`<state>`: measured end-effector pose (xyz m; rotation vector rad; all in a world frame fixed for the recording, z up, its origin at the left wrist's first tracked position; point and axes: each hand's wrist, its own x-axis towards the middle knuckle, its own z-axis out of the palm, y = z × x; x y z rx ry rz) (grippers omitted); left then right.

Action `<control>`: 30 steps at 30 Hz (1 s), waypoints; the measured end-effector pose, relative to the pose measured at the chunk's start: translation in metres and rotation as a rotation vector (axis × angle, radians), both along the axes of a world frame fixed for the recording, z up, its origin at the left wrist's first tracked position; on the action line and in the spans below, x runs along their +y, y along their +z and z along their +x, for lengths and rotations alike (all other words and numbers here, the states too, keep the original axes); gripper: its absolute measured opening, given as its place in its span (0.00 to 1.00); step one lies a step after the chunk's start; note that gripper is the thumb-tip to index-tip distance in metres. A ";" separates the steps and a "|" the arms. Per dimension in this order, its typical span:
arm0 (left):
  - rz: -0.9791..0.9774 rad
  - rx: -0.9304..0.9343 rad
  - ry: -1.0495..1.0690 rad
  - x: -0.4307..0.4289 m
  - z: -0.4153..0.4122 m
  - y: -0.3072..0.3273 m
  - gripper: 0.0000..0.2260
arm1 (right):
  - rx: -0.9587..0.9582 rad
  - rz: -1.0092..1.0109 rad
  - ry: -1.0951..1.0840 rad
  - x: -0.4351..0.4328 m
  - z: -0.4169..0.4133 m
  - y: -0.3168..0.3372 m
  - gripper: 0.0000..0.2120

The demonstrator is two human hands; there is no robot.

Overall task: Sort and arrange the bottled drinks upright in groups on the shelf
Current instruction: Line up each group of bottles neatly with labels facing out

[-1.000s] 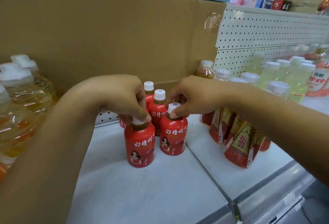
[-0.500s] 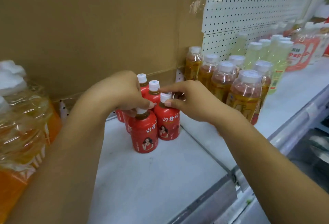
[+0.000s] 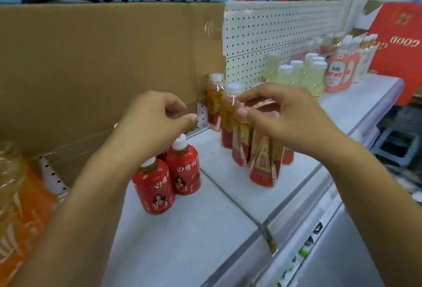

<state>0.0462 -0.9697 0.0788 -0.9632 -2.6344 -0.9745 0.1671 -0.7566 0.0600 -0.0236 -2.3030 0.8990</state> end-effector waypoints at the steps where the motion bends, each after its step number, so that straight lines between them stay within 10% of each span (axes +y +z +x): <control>1: -0.006 0.001 -0.018 0.006 -0.001 0.004 0.11 | 0.002 0.002 -0.004 0.013 -0.001 0.007 0.08; 23: -0.130 -0.283 0.138 0.177 -0.065 0.030 0.08 | -0.455 0.614 0.498 0.183 -0.236 0.067 0.18; 30: -0.175 -0.303 0.172 0.190 -0.072 0.031 0.10 | -0.401 0.509 0.563 0.181 -0.273 0.046 0.23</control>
